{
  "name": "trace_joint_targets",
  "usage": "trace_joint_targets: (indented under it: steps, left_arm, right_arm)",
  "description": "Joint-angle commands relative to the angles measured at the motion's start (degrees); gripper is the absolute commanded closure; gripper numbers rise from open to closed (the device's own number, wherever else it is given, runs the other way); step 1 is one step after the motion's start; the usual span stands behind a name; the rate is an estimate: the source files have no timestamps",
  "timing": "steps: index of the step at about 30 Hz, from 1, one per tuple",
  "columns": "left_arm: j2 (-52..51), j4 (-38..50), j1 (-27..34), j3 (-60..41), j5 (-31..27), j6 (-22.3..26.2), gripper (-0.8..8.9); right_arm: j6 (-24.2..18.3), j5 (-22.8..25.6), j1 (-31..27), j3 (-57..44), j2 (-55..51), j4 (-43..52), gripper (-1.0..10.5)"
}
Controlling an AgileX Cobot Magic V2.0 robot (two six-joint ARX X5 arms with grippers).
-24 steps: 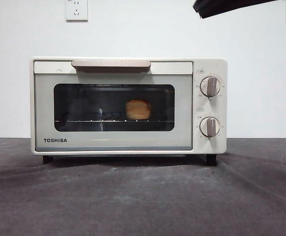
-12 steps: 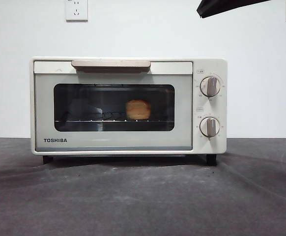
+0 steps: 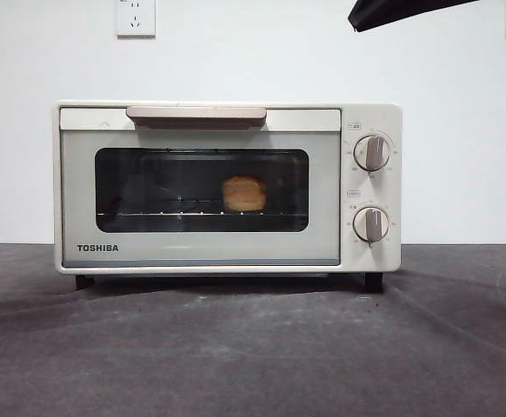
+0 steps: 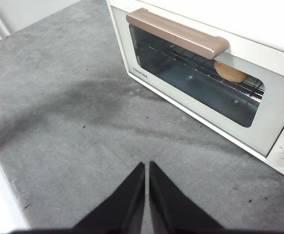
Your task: The left arm flap open the oven, the right arm pick bread and place it into oven, the left arm flap close the oven
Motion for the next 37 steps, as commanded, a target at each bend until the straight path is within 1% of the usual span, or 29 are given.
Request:
trace_joint_targets:
  steps: [1, 3, 5, 8, 10, 12, 14, 18, 22, 33, 37]
  left_arm:
    - [-1.9, 2.4, 0.3, 1.0, -0.2, 5.0, 7.98]
    - [-4.0, 7.5, 1.2, -0.3, -0.3, 7.4, 7.98]
    - [-6.3, 14.7, 2.4, -3.0, -1.2, 8.1, 7.98]
    - [-10.1, 26.0, 4.1, -9.0, -5.9, 7.0, 7.98]
    - [-12.8, 32.9, 5.0, -13.8, -10.2, 5.8, 7.98]
    - [-15.4, 37.4, 5.9, -18.3, -13.5, 4.9, 7.98]
    - [-18.0, 40.1, 6.6, -22.4, -16.1, 4.5, 7.98]
    - [-22.6, 41.9, 7.5, -30.3, -21.9, 4.4, 7.98]
    - [-25.7, 41.8, 8.1, -36.1, -25.2, 4.5, 7.98]
    - [-30.0, 40.6, 8.6, -44.6, -25.8, 4.5, 7.98]
    - [-31.6, 38.3, 8.6, -45.8, -25.8, 4.9, 7.98]
  right_arm:
    - [0.1, 0.1, 0.4, 0.6, 0.5, 0.8, 9.4]
    - [0.1, 0.1, 0.4, 0.6, 0.5, 0.9, 9.4]
    - [0.1, 0.1, 0.4, 0.6, 0.5, 0.9, 9.4]
    - [0.1, 0.1, 0.4, 0.6, 0.5, 0.9, 9.4]
    - [0.1, 0.1, 0.4, 0.6, 0.5, 0.9, 9.4]
    - [0.1, 0.1, 0.4, 0.6, 0.5, 0.9, 9.4]
    - [0.1, 0.1, 0.4, 0.6, 0.5, 0.9, 9.4]
    - [0.1, 0.1, 0.4, 0.6, 0.5, 0.9, 9.4]
    - [0.1, 0.1, 0.4, 0.6, 0.5, 0.9, 9.4]
    - [0.1, 0.1, 0.4, 0.6, 0.5, 0.9, 9.4]
    - [0.1, 0.1, 0.4, 0.6, 0.5, 0.9, 9.4]
